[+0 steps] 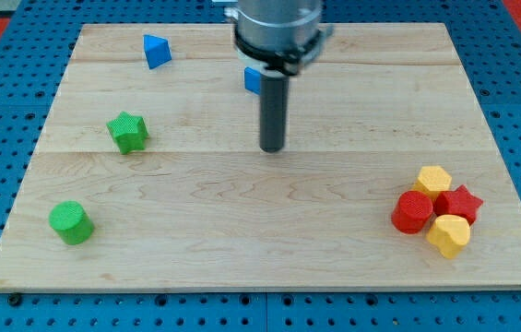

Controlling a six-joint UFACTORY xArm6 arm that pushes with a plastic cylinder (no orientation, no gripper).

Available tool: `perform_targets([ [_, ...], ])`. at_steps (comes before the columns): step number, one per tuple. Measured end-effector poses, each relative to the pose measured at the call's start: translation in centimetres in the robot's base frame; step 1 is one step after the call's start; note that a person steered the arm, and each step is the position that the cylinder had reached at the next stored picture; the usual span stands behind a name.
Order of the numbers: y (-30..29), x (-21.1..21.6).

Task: Move the blue cube to the center of the board

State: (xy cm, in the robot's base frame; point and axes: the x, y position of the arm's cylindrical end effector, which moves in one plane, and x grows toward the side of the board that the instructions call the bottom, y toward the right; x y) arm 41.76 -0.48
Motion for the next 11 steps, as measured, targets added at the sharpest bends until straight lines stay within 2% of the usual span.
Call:
perform_targets([
  [2, -5.9, -7.4],
  [3, -5.8, -12.3],
  [4, 0.2, -13.3],
  [5, 9.8, -10.6],
  [6, 10.3, -8.6],
  [7, 9.1, -13.1],
  [8, 4.8, -12.9],
  [10, 3.4, -5.3],
  [11, -1.9, -4.8],
])
